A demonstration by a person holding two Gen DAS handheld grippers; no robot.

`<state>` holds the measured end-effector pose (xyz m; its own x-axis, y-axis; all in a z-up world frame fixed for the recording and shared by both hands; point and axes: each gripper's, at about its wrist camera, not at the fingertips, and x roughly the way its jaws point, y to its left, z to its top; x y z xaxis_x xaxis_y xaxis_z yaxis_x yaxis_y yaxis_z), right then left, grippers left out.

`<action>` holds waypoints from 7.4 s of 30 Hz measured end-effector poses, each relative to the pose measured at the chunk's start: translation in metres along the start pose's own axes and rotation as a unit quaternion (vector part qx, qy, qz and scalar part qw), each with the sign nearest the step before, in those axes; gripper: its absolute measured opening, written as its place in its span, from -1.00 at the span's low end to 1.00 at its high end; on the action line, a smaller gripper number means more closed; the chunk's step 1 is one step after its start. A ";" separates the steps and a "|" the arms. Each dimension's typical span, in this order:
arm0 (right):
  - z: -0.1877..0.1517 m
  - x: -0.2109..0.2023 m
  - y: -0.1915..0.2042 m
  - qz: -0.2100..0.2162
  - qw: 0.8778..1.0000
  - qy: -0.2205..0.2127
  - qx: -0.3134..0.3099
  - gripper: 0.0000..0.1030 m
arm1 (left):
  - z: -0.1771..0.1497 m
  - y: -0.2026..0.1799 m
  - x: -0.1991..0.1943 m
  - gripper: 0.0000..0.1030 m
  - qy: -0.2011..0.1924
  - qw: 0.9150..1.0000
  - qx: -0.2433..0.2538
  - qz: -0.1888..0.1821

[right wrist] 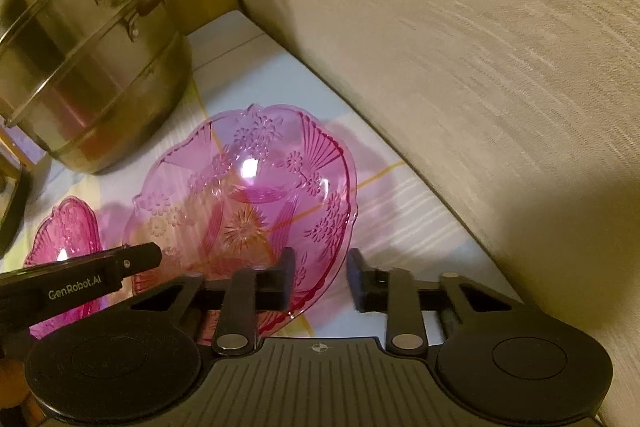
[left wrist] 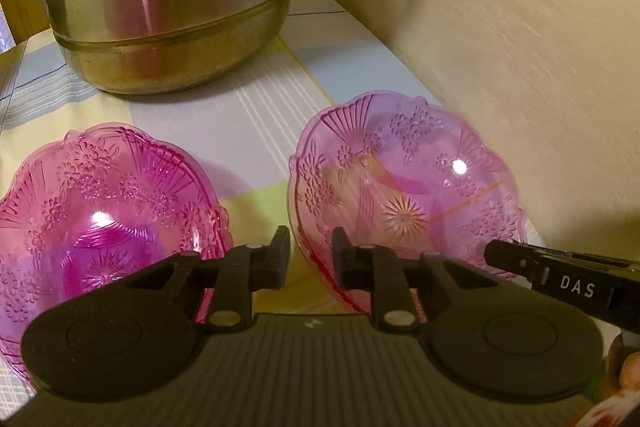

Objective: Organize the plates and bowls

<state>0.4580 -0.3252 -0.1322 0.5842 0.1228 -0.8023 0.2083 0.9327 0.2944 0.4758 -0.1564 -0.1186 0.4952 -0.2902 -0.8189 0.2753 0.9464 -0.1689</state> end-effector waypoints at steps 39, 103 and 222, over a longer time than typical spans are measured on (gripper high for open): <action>-0.059 -0.104 0.069 0.051 0.993 -0.046 -0.098 -0.69 | -0.068 0.035 -0.154 -0.77 -0.077 0.995 -0.045 0.036; -0.050 -0.003 0.180 0.067 0.979 -0.015 -0.190 -0.68 | -0.064 0.151 -0.105 -0.74 -0.084 0.986 -0.111 0.096; -0.311 -0.237 0.144 0.160 0.967 -0.017 -0.199 0.31 | -0.344 0.137 -0.376 0.41 -0.126 0.960 -0.197 0.154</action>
<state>0.1055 -0.1143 -0.0613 0.5958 0.4216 -0.6835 -0.3012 0.9063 0.2965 0.0440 0.1307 -0.0226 0.7003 0.0333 -0.7131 -0.2239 0.9588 -0.1751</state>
